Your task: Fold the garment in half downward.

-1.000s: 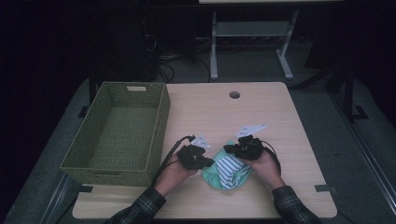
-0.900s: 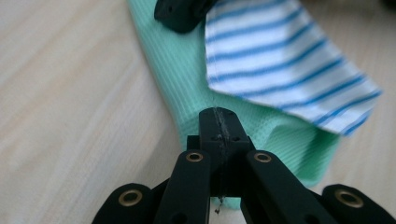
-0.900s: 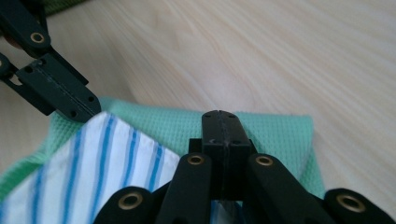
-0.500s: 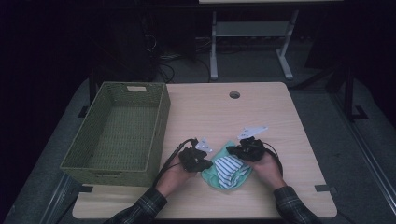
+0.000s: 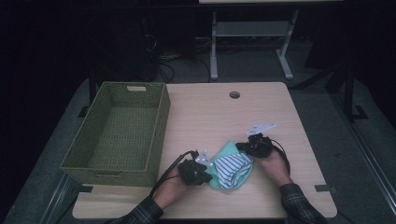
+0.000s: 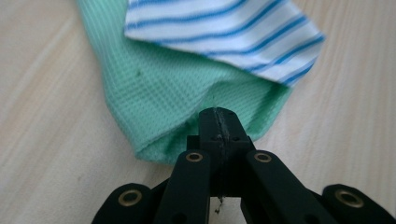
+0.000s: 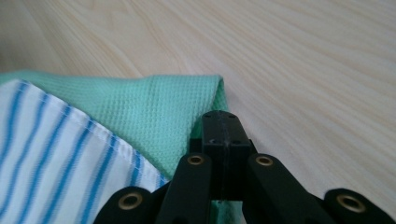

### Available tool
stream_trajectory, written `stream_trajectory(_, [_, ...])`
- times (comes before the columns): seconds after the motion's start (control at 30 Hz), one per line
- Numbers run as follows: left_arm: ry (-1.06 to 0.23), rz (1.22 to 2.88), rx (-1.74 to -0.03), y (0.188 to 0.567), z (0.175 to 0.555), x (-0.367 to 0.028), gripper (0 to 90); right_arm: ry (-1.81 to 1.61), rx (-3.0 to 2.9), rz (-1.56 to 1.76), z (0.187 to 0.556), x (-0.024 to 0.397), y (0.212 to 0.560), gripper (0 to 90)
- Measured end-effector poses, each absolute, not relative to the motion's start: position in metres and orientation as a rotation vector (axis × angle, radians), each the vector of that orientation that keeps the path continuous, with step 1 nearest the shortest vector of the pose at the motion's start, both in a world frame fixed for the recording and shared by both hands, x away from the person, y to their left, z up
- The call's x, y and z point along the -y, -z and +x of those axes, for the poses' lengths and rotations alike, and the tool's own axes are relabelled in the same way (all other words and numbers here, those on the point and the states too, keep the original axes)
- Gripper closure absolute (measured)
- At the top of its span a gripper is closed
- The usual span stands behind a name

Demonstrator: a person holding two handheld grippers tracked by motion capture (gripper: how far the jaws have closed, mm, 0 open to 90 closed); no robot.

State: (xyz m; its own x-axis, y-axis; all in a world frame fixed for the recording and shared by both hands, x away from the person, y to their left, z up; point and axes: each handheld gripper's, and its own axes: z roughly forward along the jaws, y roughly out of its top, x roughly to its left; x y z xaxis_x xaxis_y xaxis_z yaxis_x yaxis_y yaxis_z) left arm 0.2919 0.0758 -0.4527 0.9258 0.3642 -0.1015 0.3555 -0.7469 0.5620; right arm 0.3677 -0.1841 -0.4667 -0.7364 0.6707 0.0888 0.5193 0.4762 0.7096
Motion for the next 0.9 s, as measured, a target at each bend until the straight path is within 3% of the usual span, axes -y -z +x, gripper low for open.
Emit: stream_trajectory(0.9, [-0.164,2.486,-0.666,0.452,0.352,-0.074,89.8,-1.029,-2.560,1.084,0.343,0.219,0.466,89.9])
